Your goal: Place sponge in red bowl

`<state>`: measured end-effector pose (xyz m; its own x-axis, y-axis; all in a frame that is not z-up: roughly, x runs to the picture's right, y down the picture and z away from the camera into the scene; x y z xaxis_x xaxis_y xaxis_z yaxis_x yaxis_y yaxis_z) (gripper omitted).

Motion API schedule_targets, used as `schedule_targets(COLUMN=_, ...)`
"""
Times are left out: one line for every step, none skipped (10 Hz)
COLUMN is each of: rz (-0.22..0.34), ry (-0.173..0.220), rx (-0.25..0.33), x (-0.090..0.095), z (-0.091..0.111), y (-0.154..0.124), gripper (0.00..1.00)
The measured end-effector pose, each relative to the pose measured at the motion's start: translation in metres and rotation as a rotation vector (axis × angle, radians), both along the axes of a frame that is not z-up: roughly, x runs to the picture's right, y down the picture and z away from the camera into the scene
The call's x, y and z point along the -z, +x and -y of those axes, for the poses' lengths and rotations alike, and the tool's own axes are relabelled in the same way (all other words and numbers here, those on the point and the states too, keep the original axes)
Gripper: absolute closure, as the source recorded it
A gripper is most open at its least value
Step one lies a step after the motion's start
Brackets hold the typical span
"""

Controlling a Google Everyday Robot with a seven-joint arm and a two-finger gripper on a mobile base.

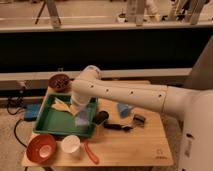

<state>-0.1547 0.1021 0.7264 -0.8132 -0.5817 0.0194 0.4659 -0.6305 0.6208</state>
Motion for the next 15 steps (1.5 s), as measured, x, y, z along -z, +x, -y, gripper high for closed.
schedule_targets(rz=0.006, ry=0.002, rx=0.01, x=0.003, z=0.001, y=-0.002, gripper=0.91)
schedule_targets(rz=0.01, ry=0.003, rx=0.017, x=0.005, z=0.001, y=-0.004, gripper=0.91)
schedule_targets(rz=0.014, ry=0.004, rx=0.025, x=0.008, z=0.0, y=-0.006, gripper=0.91)
schedule_targets(rz=0.016, ry=0.004, rx=0.037, x=0.01, z=-0.002, y=-0.009, gripper=0.91)
schedule_targets(rz=0.02, ry=0.006, rx=0.049, x=0.013, z=-0.004, y=-0.013, gripper=0.91)
schedule_targets(rz=0.028, ry=0.009, rx=0.061, x=0.015, z=-0.006, y=-0.019, gripper=0.91)
schedule_targets(rz=0.031, ry=0.01, rx=0.071, x=0.017, z=-0.007, y=-0.023, gripper=0.91)
schedule_targets(rz=0.034, ry=0.011, rx=0.082, x=0.019, z=-0.01, y=-0.025, gripper=0.91)
schedule_targets(rz=0.035, ry=0.012, rx=0.093, x=0.021, z=-0.012, y=-0.026, gripper=0.91)
schedule_targets(rz=0.039, ry=0.015, rx=0.109, x=0.022, z=-0.015, y=-0.029, gripper=0.91)
schedule_targets(rz=0.045, ry=0.016, rx=0.121, x=0.024, z=-0.019, y=-0.034, gripper=0.91)
schedule_targets(rz=0.049, ry=0.017, rx=0.132, x=0.024, z=-0.021, y=-0.04, gripper=0.91)
schedule_targets(rz=0.051, ry=0.017, rx=0.143, x=0.024, z=-0.024, y=-0.043, gripper=0.91)
schedule_targets(rz=0.051, ry=0.015, rx=0.151, x=0.025, z=-0.026, y=-0.044, gripper=0.91)
schedule_targets(rz=0.057, ry=0.013, rx=0.162, x=0.026, z=-0.03, y=-0.048, gripper=0.91)
